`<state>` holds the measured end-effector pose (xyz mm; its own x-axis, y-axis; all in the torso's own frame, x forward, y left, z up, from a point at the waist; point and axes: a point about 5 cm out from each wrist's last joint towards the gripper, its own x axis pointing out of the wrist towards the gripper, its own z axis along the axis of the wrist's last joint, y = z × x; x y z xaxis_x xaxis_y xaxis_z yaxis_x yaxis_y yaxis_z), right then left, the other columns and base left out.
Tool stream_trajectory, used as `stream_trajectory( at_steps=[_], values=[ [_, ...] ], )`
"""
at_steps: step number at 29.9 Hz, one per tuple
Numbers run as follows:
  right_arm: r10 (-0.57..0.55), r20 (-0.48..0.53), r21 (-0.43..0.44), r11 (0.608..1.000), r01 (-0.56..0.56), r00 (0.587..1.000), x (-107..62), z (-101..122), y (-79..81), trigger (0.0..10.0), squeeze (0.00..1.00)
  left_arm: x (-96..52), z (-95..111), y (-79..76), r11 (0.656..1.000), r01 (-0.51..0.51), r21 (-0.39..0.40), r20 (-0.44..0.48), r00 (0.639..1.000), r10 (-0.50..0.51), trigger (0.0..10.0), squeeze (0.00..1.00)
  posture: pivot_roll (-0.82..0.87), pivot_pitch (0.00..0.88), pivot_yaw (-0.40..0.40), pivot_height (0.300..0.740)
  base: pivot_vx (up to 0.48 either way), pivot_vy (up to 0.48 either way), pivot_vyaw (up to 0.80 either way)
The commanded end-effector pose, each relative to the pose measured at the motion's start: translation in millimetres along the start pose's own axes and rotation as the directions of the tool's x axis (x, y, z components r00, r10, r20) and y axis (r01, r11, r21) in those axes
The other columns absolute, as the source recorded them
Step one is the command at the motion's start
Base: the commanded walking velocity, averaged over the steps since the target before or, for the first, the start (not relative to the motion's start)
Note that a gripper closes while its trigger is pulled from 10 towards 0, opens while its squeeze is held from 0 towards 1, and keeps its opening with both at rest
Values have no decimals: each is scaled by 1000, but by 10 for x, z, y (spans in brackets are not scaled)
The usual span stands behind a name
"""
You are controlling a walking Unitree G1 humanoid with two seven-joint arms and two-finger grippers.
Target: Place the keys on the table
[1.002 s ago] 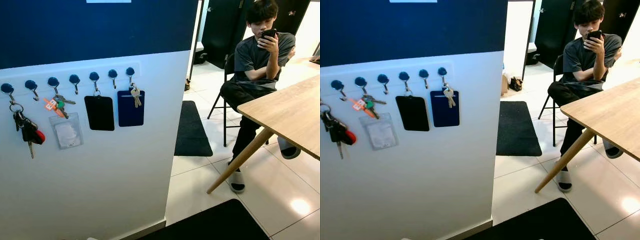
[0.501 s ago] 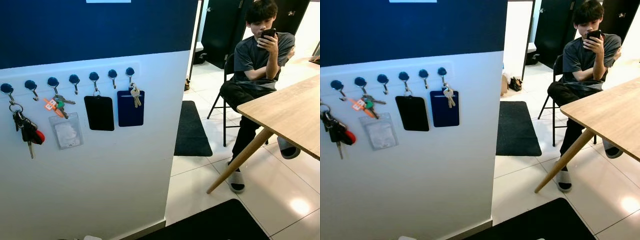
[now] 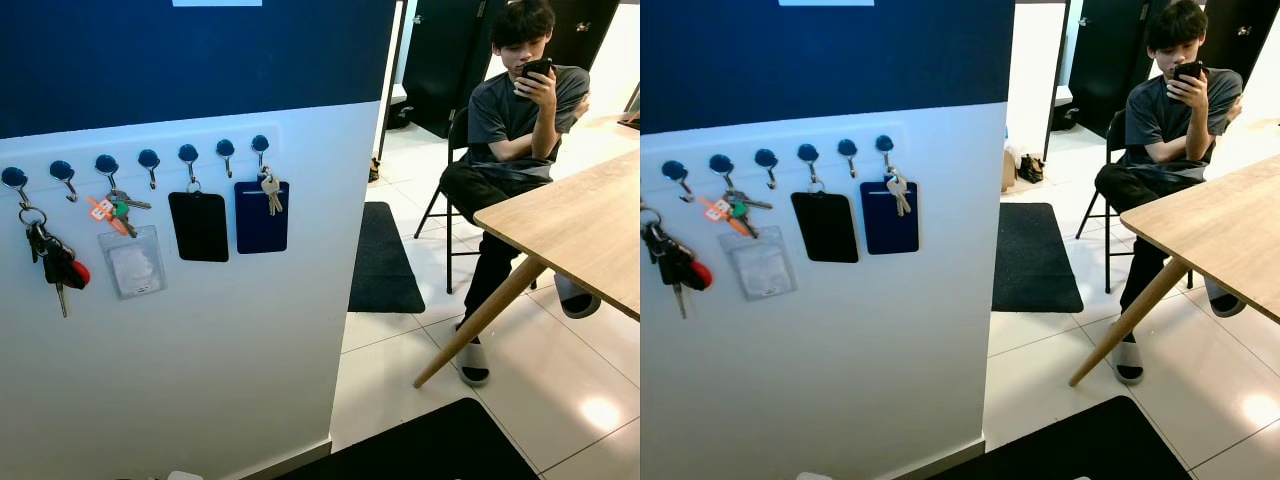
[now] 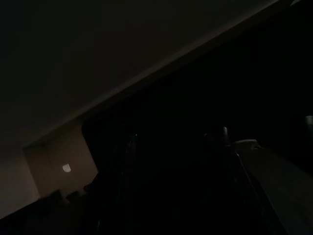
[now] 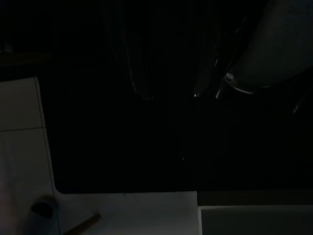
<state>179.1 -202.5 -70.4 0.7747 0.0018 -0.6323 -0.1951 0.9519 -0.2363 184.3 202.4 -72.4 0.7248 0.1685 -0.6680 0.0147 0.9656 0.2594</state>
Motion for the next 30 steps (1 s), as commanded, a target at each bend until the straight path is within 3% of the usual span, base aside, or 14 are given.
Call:
stream_trajectory(
  at_steps=[1,30],
  values=[
    [-4,-35,5,1000,4,999,-35,-87,9,10000,0,-22,-62,-8,1000,4,18,-16,1000,-3,10000,0,54,126,9,740,0,0,0],
    [1,-18,-5,1000,-1,1000,0,-22,12,10000,0,-28,-70,-3,999,7,41,-12,1000,-6,10000,0,62,111,7,740,0,0,0]
  ],
)
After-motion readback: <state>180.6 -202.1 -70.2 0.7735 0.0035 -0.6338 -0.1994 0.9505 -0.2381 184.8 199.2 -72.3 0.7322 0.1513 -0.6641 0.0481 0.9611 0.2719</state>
